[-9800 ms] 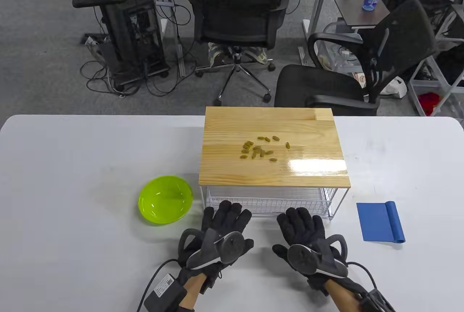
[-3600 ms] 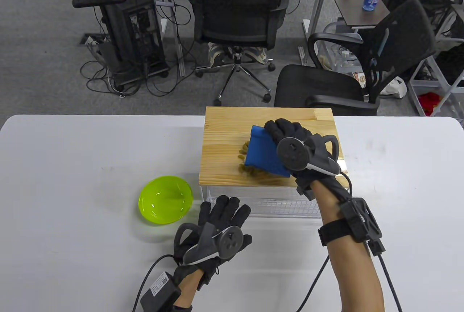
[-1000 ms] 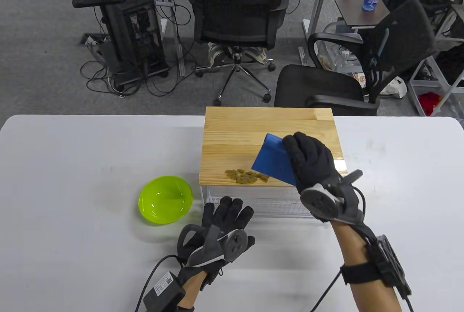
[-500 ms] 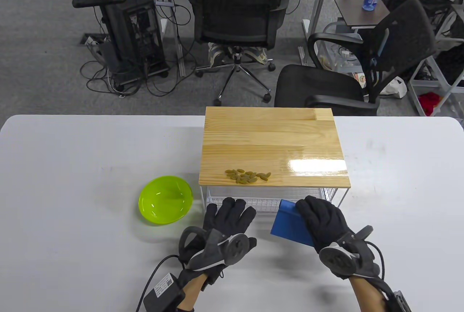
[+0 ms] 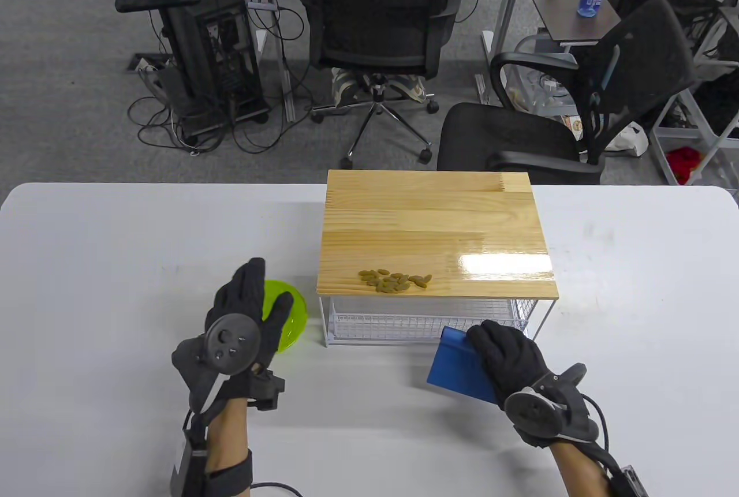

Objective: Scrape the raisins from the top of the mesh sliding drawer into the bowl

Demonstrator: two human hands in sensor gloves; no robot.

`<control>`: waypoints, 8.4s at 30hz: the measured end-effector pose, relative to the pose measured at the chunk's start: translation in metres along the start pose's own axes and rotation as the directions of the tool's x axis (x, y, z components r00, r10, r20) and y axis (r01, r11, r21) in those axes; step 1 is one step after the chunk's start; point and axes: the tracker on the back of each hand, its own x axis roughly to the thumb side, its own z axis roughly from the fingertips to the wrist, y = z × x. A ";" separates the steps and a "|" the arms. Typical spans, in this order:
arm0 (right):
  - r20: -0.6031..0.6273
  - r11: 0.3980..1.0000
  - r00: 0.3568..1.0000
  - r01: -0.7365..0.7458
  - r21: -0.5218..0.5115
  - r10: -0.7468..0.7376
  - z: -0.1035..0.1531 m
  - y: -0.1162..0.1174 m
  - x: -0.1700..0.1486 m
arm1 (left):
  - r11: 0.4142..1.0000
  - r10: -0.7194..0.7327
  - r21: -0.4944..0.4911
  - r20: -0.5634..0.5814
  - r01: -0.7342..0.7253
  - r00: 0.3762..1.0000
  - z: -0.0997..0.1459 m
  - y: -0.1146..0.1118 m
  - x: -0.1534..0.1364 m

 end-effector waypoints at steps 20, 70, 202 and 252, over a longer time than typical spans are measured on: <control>-0.072 0.999 0.996 0.053 0.000 -0.053 -0.001 0.004 -0.002 | 0.932 -0.103 -0.341 -0.572 -0.122 0.814 -0.016 -0.092 -0.076; -0.379 0.989 0.920 -0.132 -0.064 0.098 -0.107 -0.099 -0.019 | 0.848 0.297 -0.441 -0.063 -0.294 0.953 0.040 -0.059 0.087; -0.229 0.827 0.878 0.266 -0.496 -0.420 -0.068 -0.082 0.002 | 0.769 0.588 -0.031 -0.358 -0.639 0.725 -0.031 0.031 -0.035; -0.229 0.785 0.916 0.132 -0.605 -0.331 -0.043 -0.133 -0.021 | 0.983 0.030 -0.181 0.132 -0.006 0.991 0.040 0.022 0.095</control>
